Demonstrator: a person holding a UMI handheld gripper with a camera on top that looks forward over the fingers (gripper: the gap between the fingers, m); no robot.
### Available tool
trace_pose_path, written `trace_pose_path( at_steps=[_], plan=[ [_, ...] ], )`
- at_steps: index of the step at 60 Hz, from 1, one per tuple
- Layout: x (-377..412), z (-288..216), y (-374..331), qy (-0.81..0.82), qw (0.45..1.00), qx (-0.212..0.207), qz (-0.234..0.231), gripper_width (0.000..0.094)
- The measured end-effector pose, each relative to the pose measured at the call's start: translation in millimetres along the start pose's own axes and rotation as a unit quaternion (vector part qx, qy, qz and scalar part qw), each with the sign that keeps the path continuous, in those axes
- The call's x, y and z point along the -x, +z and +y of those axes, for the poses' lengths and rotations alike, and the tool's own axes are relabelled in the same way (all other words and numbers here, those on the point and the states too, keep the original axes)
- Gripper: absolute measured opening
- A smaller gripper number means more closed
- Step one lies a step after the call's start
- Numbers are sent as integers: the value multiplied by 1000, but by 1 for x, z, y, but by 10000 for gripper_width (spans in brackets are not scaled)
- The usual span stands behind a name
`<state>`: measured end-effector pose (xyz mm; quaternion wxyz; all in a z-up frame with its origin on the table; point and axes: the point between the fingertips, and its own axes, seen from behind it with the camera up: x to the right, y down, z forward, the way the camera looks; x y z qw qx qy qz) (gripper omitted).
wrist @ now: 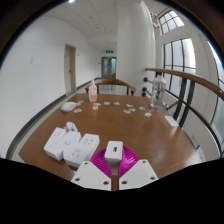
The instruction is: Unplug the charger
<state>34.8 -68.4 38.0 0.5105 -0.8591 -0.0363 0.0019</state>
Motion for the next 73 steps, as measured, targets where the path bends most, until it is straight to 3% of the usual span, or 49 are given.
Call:
trace_pose_path(
  at_steps=[7, 16, 23, 32, 73],
  plan=[
    [-10, 24, 12, -10, 999, 34, 10, 90],
    [-7, 24, 26, -2, 999, 44, 0, 222],
    [-7, 24, 33, -1, 999, 43, -1, 825],
    [-3, 28, 29, 7, 999, 43, -8, 794],
    [-11, 7, -109, -4, 997, -74, 11, 799]
  ],
)
